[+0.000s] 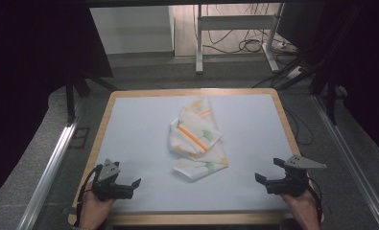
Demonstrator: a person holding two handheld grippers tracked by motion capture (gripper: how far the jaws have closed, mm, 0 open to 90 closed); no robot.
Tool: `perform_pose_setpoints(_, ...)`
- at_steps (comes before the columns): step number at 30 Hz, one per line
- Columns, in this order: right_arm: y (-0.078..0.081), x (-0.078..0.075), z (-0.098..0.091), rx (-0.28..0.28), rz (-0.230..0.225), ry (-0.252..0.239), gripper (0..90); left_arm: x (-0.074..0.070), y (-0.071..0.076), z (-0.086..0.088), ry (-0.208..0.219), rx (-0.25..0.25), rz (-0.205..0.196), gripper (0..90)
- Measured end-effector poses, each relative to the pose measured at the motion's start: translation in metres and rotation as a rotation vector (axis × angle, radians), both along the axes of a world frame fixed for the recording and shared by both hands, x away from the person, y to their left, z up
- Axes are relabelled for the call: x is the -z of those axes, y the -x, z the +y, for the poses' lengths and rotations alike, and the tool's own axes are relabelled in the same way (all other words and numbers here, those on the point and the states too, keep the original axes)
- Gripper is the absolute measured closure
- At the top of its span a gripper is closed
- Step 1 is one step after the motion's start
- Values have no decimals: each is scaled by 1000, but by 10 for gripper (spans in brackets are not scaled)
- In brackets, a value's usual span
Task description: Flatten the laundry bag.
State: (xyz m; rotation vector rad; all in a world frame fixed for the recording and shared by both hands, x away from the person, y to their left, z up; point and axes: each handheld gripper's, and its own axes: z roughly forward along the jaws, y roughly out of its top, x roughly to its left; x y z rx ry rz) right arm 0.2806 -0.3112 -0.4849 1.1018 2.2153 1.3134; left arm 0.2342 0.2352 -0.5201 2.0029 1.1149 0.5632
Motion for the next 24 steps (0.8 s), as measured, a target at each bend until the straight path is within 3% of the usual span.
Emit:
perform_pose_setpoints(9,-1,3,6,-21,18,48,12,3,-3,-6,-38,11,25,0)
perform_pose_setpoints(20,-2,5,9,-21,36,78,14,2,-4,-7,-34,-7,63,14)
perform_pose_setpoints(24,-3,6,10,-22,36,88,15,4,-5,-9,-54,1,77,0)
